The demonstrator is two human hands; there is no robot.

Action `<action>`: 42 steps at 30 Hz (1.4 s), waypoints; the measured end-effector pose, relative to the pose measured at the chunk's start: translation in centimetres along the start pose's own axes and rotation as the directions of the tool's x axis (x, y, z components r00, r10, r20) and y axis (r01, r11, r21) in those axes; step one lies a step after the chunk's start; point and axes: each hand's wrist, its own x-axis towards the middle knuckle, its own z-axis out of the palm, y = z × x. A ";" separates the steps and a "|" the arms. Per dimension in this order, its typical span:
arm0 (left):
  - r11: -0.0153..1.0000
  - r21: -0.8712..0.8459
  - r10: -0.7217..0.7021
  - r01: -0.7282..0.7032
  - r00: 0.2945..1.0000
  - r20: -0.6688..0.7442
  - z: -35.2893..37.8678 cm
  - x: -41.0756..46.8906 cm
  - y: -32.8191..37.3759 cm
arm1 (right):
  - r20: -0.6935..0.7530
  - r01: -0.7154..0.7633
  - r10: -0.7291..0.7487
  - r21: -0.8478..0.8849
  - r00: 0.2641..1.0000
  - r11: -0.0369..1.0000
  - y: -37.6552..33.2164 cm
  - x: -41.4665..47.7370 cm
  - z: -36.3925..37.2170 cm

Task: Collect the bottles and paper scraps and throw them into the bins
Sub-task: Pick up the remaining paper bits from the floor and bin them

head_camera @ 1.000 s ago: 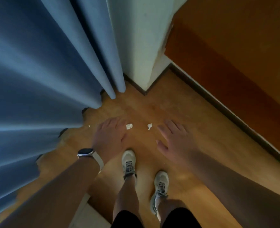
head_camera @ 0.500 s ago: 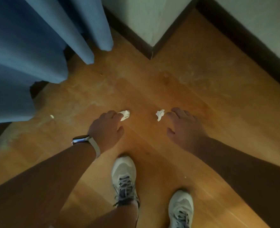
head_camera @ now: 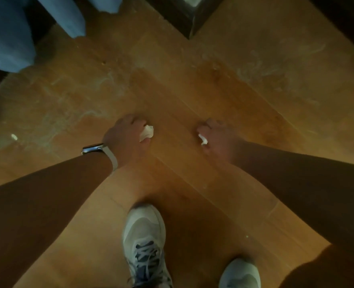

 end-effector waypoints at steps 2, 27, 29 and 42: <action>1.000 0.027 0.016 -0.016 1.000 0.010 -0.1 0.3 0.5 | 0.037 0.020 -0.018 -0.049 0.999 0.999 0.1 0.5 0.1; 0.928 -0.373 -0.076 -0.017 0.969 -0.234 -19.6 -18.6 16.2 | -0.279 -0.075 0.249 0.513 0.927 0.855 -5.0 -22.8 -18.7; 0.921 -0.390 -0.071 -0.029 0.968 -0.239 -23.1 -21.0 18.4 | -0.304 -0.050 0.263 0.563 0.915 0.825 -5.4 -26.6 -21.8; 0.854 -0.520 -0.135 0.028 0.976 -0.170 -44.3 -38.9 33.3 | -0.356 -0.089 0.373 0.611 0.857 0.786 -7.5 -51.4 -41.6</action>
